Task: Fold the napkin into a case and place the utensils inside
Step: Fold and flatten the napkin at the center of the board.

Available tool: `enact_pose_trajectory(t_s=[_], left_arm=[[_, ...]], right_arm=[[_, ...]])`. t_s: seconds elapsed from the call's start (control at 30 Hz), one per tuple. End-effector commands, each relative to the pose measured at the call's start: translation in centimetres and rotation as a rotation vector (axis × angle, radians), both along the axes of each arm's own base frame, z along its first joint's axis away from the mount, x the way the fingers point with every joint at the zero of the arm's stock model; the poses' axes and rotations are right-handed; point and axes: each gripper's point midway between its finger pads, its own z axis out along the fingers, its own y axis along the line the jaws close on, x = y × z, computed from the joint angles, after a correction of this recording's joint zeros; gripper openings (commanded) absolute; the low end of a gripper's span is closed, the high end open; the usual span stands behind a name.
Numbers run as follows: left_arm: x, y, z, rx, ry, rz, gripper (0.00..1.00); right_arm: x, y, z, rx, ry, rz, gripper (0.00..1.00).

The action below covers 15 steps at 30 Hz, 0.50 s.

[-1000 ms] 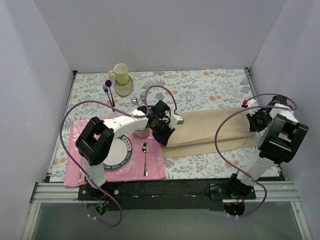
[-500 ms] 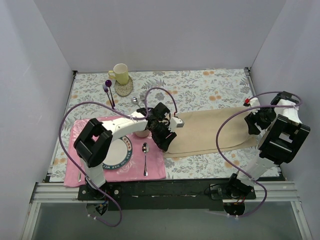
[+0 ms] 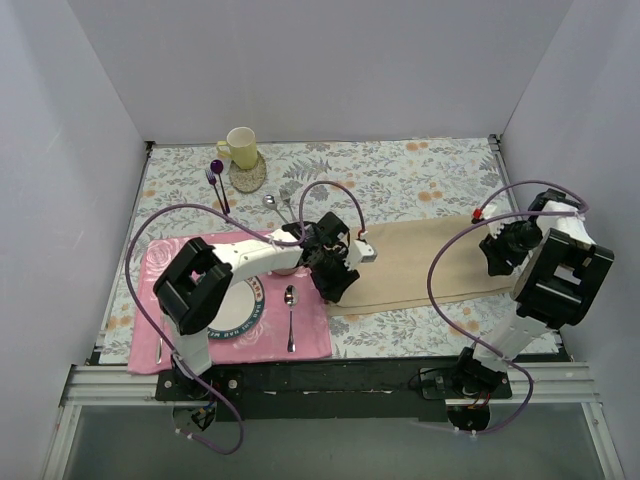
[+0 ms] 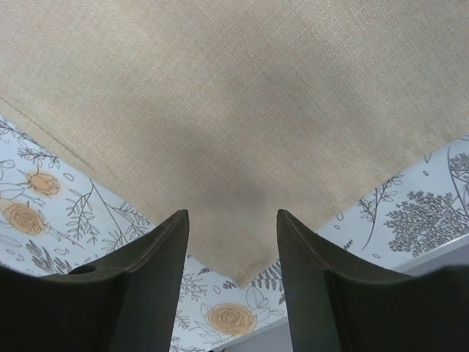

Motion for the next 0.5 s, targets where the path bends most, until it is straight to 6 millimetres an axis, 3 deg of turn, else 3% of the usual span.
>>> enact_pose_trajectory(t_s=[0.0, 0.13, 0.23, 0.3, 0.43, 0.47], left_arm=[[2.1, -0.5, -1.1, 0.033, -0.066, -0.005, 0.38], [3.3, -0.5, -3.0, 0.066, -0.057, 0.007, 0.32], [5.1, -0.6, -2.8, 0.053, -0.044, 0.027, 0.31], [6.2, -0.6, -1.9, 0.029, -0.071, 0.004, 0.32], [5.9, -1.1, 0.9, -0.048, -0.106, -0.096, 0.36], [5.5, -1.5, 2.4, -0.093, -0.116, -0.128, 0.37]], right_arm=[[-0.3, -0.6, -1.9, -0.021, 0.05, -0.061, 0.58], [-1.4, -1.0, -3.1, -0.063, 0.074, -0.061, 0.57], [-2.5, -1.0, -3.5, -0.062, 0.111, -0.066, 0.56], [-2.5, -1.0, -3.1, -0.051, 0.114, -0.07, 0.56], [-2.1, -0.5, -0.6, 0.025, 0.097, -0.065, 0.55], [-1.7, -0.8, 0.3, 0.027, 0.074, -0.059, 0.55]])
